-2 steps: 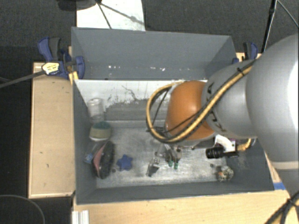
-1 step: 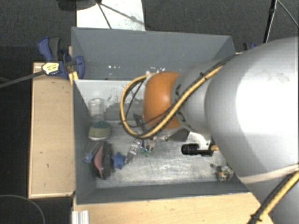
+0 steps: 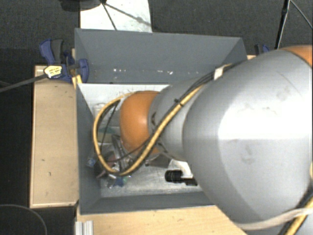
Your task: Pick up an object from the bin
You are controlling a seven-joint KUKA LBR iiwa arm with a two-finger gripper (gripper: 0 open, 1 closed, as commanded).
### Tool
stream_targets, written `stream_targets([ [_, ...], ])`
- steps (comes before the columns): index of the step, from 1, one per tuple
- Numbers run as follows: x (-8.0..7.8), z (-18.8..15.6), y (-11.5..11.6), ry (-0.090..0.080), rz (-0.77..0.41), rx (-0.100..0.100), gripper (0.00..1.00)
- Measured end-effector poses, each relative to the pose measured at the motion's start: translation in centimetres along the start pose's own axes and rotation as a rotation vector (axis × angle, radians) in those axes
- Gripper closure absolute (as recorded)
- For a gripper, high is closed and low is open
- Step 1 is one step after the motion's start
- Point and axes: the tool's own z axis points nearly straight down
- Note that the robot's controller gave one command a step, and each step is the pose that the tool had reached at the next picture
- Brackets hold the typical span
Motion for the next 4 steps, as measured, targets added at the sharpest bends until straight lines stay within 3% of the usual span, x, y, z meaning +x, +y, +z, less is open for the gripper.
stream_targets([
  [1, -0.4, 0.0, -0.2, -0.002, 0.005, 0.000, 1.00],
  [2, -0.1, -11.1, 0.8, -0.008, 0.014, -0.011, 1.00],
  [3, 0.0, -10.7, 0.6, -0.004, 0.009, -0.003, 0.00],
  [4, -1.1, 2.4, 0.6, -0.002, -0.144, -0.003, 0.00],
])
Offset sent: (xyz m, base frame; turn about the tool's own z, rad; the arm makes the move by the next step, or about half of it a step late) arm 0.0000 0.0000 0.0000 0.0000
